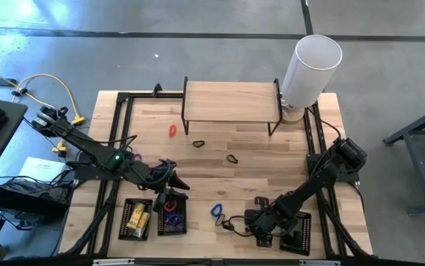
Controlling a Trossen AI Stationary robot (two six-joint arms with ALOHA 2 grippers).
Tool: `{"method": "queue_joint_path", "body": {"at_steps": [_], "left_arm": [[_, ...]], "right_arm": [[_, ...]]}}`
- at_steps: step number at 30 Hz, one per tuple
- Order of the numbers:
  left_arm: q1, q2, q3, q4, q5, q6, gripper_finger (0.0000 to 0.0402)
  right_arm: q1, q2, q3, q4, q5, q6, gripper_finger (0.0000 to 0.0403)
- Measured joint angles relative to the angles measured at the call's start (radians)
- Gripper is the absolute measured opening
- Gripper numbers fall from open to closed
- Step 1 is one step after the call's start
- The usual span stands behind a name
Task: Pick & Place Office Desk Supplies
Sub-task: Put the black rubber band into the right black basket
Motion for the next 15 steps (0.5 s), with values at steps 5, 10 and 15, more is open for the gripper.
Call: {"method": "queue_joint_path", "body": {"at_steps": [5, 10, 15], "left_arm": [[0.0, 0.0, 0.0, 0.0, 0.0, 0.0, 0.0177], [0.0, 0.0, 0.0, 0.0, -0.001, 0.001, 0.0177], [0.0, 0.0, 0.0, 0.0, -0.006, 0.015, 0.0177]], "right_arm": [[-0.004, 0.006, 0.087, -0.129, 0.005, -0.005, 0.0003], [-0.016, 0.006, 0.254, -0.37, 0.024, -0.053, 0.0003], [-0.017, 0.004, 0.443, -0.665, 0.05, -0.02, 0.0003]]}}
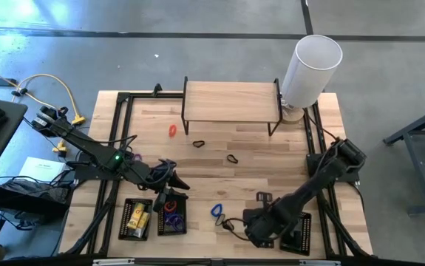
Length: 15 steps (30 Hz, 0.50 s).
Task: Pick & Place Office Desk Supplies
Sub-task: Put the black rubber band into the right black basket
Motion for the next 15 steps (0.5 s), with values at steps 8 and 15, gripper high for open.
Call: {"method": "queue_joint_path", "body": {"at_steps": [8, 15], "left_arm": [[0.005, 0.0, 0.0, 0.0, -0.049, 0.0, 0.0177], [0.009, 0.0, 0.0, 0.0, -0.045, 0.0, 0.0177]], "right_arm": [[0.071, -0.004, 0.206, -0.396, -0.059, 0.315, 0.0003], [0.213, -0.008, 0.213, -0.54, -0.138, 0.63, 0.0003]]}}
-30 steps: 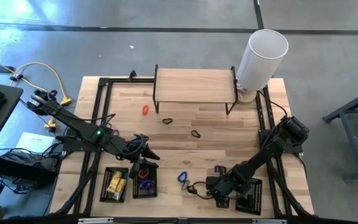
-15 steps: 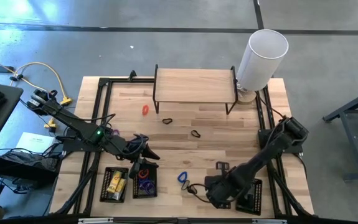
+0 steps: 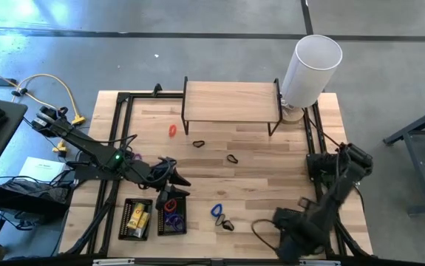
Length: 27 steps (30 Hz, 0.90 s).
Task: Pick & Place Office Desk Supplies
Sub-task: Put the black rubber band into the right black basket
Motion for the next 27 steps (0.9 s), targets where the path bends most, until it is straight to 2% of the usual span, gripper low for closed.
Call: {"method": "queue_joint_path", "body": {"at_steps": [6, 10, 14, 18, 21, 27], "left_arm": [[0.0, 0.0, 0.0, -0.001, 0.001, -0.001, 0.0177], [0.0, 0.0, 0.0, -0.001, 0.002, -0.01, 0.0177], [0.006, 0.0, 0.0, -0.003, 0.051, -0.028, 0.0177], [0.014, 0.0, 0.0, -0.034, 0.057, -0.024, 0.0177], [0.022, 0.0, 0.0, -0.048, 0.06, -0.021, 0.0177], [0.031, 0.0, 0.0, -0.1, 0.058, -0.021, 0.0177]], "right_arm": [[0.117, -0.003, 0.0, 0.031, 0.006, 0.229, 0.0003], [0.144, -0.003, -0.028, 0.107, 0.008, 0.3, 0.0003], [0.141, -0.005, -0.121, 0.223, 0.0, 0.308, 0.0003], [0.117, -0.028, -0.264, 0.404, -0.076, 0.326, 0.0003], [0.1, -0.055, -0.358, 0.54, -0.075, 0.349, 0.0003], [0.073, -0.069, -0.391, 0.558, -0.087, 0.412, 0.0003]]}}
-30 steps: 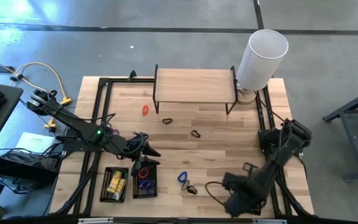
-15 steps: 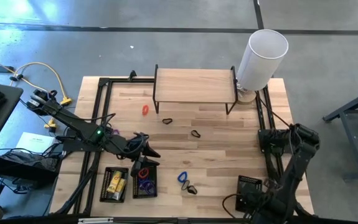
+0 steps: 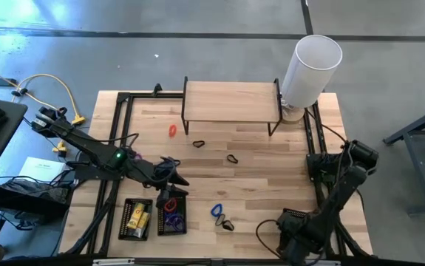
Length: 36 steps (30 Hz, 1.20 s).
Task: Pick & Place Office Desk Supplies
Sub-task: Put the black rubber band into the right black basket, then put the violet spring key chain into the middle black basket
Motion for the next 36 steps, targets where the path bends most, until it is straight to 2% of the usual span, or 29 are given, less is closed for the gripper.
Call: {"method": "queue_joint_path", "body": {"at_steps": [3, 6, 13, 18, 21, 23, 25, 28, 32, 34, 36], "left_arm": [[0.0, 0.0, 0.0, -0.041, -0.006, -0.004, 0.0177], [0.019, 0.0, 0.0, -0.14, -0.035, -0.088, 0.0177], [0.076, -0.017, 0.01, -0.201, -0.007, -0.12, 0.0177], [0.097, -0.039, 0.048, -0.238, -0.007, -0.045, 0.0177], [0.127, -0.043, 0.116, -0.404, -0.009, -0.02, 0.0177], [0.157, -0.042, 0.179, -0.592, -0.023, -0.029, 0.0177], [0.198, -0.041, 0.235, -0.788, -0.047, -0.099, 0.0177], [0.283, -0.04, 0.288, -1.055, -0.054, -0.231, 0.0177], [0.411, -0.038, 0.285, -1.356, 0.063, -0.405, 0.0177], [0.482, -0.033, 0.262, -1.446, 0.128, -0.423, 0.0177], [0.545, -0.032, 0.229, -1.47, 0.17, -0.379, 0.0177]], "right_arm": [[-0.012, 0.0, 0.0, -0.008, -0.04, -0.022, 0.0007], [-0.019, 0.0, 0.0, -0.007, -0.063, -0.024, 0.0024], [-0.038, -0.003, 0.0, -0.025, -0.064, -0.075, 0.0105], [-0.045, -0.042, 0.011, -0.068, 0.003, -0.078, 0.0153], [-0.051, -0.086, 0.012, -0.096, 0.019, -0.074, 0.0172], [-0.057, -0.118, 0.012, -0.112, 0.021, -0.072, 0.018], [-0.058, -0.149, 0.012, -0.117, 0.049, -0.072, 0.0183], [-0.058, -0.187, 0.012, -0.118, 0.153, -0.072, 0.0183], [-0.058, -0.217, 0.012, -0.095, 0.308, -0.079, 0.0179], [-0.058, -0.218, 0.013, -0.077, 0.371, -0.089, 0.0178], [-0.058, -0.217, 0.013, -0.06, 0.417, -0.116, 0.0178]]}}
